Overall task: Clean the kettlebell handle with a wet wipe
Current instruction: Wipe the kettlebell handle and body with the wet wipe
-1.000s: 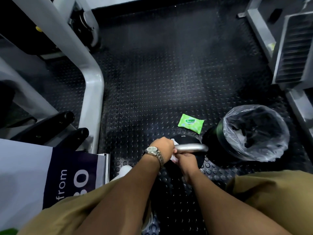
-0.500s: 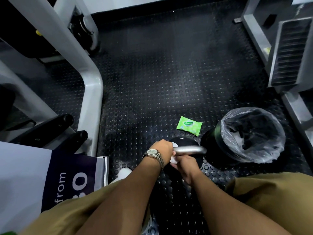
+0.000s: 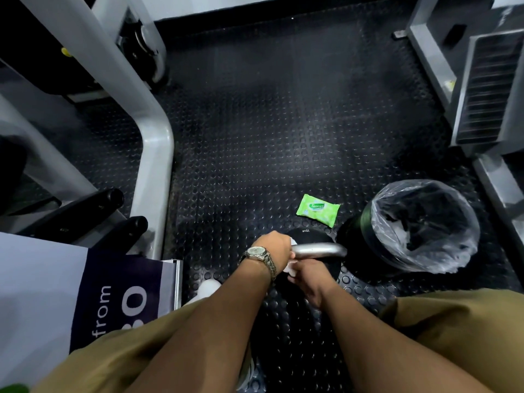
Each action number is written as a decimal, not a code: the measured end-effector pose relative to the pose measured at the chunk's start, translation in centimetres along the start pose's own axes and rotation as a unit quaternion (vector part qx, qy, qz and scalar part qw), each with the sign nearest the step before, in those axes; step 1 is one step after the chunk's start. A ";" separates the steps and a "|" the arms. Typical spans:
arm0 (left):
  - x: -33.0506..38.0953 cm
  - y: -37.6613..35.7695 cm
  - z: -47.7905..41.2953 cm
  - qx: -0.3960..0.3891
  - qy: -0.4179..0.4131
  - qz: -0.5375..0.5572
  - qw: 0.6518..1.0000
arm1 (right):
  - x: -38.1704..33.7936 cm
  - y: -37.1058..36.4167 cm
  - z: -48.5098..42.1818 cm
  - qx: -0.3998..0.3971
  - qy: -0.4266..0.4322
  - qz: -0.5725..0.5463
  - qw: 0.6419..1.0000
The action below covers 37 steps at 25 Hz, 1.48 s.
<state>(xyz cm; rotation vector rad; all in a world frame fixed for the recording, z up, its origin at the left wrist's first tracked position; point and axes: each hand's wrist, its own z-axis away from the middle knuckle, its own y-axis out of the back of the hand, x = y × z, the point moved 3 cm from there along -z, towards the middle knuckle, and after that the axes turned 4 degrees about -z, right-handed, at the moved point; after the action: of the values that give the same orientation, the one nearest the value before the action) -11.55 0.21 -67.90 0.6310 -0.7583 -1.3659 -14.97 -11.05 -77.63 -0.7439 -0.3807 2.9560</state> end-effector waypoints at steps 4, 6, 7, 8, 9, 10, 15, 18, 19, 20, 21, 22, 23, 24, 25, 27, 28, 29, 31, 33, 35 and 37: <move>-0.1 -0.2 -0.1 0.000 0.001 0.006 1.000 | 0.3 -1.1 0.8 -0.003 0.012 0.073 0.997; -0.1 -0.2 -0.1 -0.003 -0.001 0.007 1.000 | -0.2 0.1 0.6 0.019 -0.002 -0.037 0.999; -0.1 -0.2 -0.2 -0.006 0.000 0.007 1.000 | -0.2 0.5 0.5 0.024 -0.011 -0.072 0.997; -0.2 -0.3 -0.3 -0.008 0.001 0.005 1.000 | -0.2 0.5 0.4 0.020 -0.016 -0.076 0.997; -0.2 -0.3 -0.4 -0.010 0.001 0.004 1.000 | -0.3 0.0 0.6 0.013 -0.021 -0.046 0.999; -0.2 -0.4 -0.5 -0.011 0.002 0.006 1.000 | -0.1 -0.7 0.8 0.002 -0.029 -0.009 1.000; -0.8 -1.2 -0.2 -0.003 -0.003 -0.013 1.000 | -0.5 -0.5 1.8 0.077 -0.019 -0.059 0.995; -1.5 -1.3 0.2 0.013 -0.007 0.020 1.000 | -1.5 0.6 3.9 0.131 -0.009 0.018 0.991; -2.0 -1.3 0.2 0.021 -0.002 0.054 0.998 | -2.2 0.7 4.7 0.135 0.019 0.099 0.986; -2.4 -1.6 0.2 0.030 0.006 0.086 0.996 | -3.1 1.0 5.4 0.137 0.060 0.198 0.969; -2.8 -1.8 0.2 0.033 0.014 0.108 0.994 | -4.1 1.2 6.3 0.138 0.099 0.293 0.941; -3.2 -2.1 0.2 0.033 0.022 0.123 0.992 | -5.1 1.5 7.2 0.146 0.134 0.352 0.915; -3.4 -2.6 0.3 0.033 0.030 0.138 0.989 | -6.1 1.8 8.1 0.157 0.169 0.379 0.896; -3.4 -3.0 0.4 0.036 0.036 0.146 0.988 | -7.2 2.3 8.9 0.182 0.205 0.390 0.879; -3.3 -3.2 0.4 0.044 0.037 0.148 0.987 | -8.3 2.9 9.8 0.217 0.238 0.404 0.856; -3.0 -3.3 0.2 0.057 0.030 0.139 0.988 | -9.9 4.1 10.7 0.259 0.286 0.439 0.811; -2.9 -3.3 0.2 0.057 0.023 0.133 0.989 | -10.1 4.2 10.7 0.255 0.292 0.470 0.793; -2.8 -3.3 0.2 0.054 0.017 0.126 0.990 | -9.9 4.1 10.5 0.230 0.287 0.520 0.771; -2.9 -3.4 0.0 0.052 0.006 0.118 0.992 | -8.2 3.3 9.0 0.159 0.251 0.626 0.721; -2.9 -3.3 -0.3 0.048 0.006 0.119 0.992 | -6.1 2.4 7.3 0.134 0.216 0.708 0.659; -2.8 -3.1 -0.4 0.051 0.002 0.110 0.993 | -4.8 0.7 6.7 0.141 0.213 0.762 0.595; -2.9 -3.2 -0.4 0.053 -0.004 0.109 0.993 | -3.2 -1.5 6.6 0.103 0.215 0.804 0.545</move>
<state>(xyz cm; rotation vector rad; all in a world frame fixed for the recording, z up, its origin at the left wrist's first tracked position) -13.34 2.74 -70.90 0.6083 -0.8838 -1.1347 -15.30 -11.44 -70.13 -2.8693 1.5457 3.3872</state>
